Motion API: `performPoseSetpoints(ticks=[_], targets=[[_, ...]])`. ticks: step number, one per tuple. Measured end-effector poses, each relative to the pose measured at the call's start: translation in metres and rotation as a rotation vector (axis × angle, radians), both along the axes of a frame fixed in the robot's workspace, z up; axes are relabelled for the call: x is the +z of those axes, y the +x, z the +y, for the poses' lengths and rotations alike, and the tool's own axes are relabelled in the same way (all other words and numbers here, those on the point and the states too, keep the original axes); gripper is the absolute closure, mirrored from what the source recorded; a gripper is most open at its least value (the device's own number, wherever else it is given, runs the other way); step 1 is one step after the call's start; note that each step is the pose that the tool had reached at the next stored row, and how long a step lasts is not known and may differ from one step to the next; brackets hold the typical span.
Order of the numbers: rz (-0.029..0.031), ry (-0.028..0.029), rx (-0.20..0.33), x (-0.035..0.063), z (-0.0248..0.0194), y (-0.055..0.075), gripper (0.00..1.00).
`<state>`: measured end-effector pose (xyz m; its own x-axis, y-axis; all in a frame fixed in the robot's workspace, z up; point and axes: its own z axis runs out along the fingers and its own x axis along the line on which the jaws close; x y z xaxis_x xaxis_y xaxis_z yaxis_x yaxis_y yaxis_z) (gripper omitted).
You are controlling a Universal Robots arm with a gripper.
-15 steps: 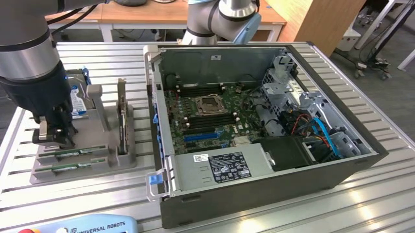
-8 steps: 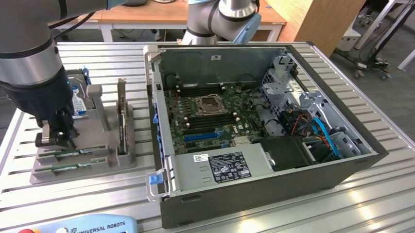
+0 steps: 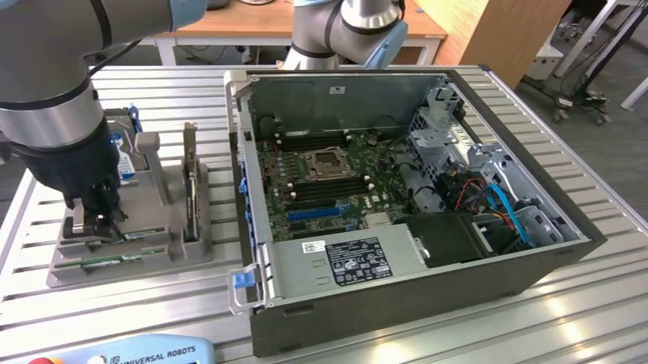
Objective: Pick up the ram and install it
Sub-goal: 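Pick up the ram and move it above insertion slot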
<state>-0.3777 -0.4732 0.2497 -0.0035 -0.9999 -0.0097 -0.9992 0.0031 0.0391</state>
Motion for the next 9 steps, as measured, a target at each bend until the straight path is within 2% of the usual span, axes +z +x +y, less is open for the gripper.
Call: performPoseSetpoints(ticks=[9], targets=[[-0.0001, 0.0, 0.0, -0.0118, 0.0, 0.0, 0.65]])
